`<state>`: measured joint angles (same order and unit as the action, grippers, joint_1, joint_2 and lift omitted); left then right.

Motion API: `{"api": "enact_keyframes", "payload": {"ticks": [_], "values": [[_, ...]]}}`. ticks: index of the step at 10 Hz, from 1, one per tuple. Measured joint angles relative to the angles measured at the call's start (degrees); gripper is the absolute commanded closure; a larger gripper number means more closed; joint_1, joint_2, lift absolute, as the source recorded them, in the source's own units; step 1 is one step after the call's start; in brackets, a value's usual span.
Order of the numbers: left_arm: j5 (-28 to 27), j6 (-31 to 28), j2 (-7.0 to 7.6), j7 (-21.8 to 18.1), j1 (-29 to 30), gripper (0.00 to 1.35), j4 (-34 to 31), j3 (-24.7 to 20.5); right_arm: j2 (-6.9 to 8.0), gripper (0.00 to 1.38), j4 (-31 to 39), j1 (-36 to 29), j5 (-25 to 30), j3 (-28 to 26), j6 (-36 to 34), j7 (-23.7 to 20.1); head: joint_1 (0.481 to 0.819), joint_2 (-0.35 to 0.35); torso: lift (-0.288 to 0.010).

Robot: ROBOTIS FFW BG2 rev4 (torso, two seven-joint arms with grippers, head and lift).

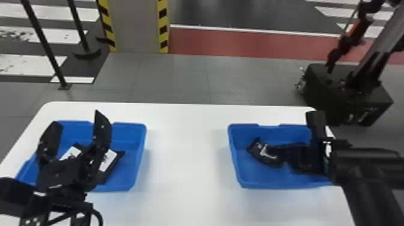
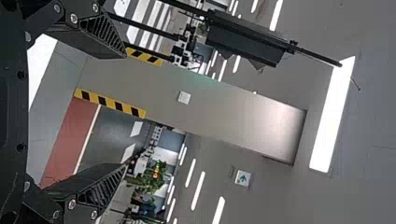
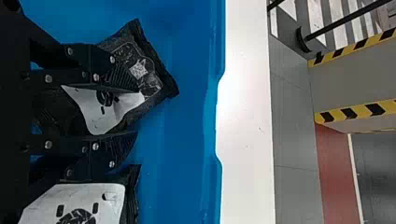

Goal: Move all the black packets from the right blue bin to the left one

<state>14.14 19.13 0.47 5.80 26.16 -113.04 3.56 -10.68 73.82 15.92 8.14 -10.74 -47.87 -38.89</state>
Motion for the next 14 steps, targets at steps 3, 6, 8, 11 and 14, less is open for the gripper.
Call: {"api": "enact_keyframes", "payload": {"ticks": [3,6,8,11,14], "values": [[0.1,0.4,0.06,0.0,0.0,0.21,0.1,0.1,0.13,1.13,8.1,-4.6,-4.7,-0.1,0.5,-0.1,0.695,-0.065,-0.110],[0.7,0.9,-0.02,0.0,0.0,0.21,0.1,0.1,0.30,1.13,22.2,-11.2,-8.5,-0.1,-2.5,-2.5,0.695,-0.026,-0.110],[2.0,1.1,-0.24,0.0,0.0,0.21,0.1,0.3,0.27,1.13,33.9,-15.9,-10.3,-0.1,-6.6,-5.2,0.695,0.002,-0.110],[8.7,0.8,-0.14,-0.5,-0.3,0.21,0.0,1.9,0.01,1.13,38.6,-13.8,-13.5,1.7,-5.9,-11.3,0.695,0.055,-0.110],[11.2,-0.5,0.57,-1.3,-1.3,0.21,0.0,3.2,-0.14,1.13,23.2,-2.8,-18.6,7.7,3.3,-22.1,0.695,0.110,-0.110]]}}
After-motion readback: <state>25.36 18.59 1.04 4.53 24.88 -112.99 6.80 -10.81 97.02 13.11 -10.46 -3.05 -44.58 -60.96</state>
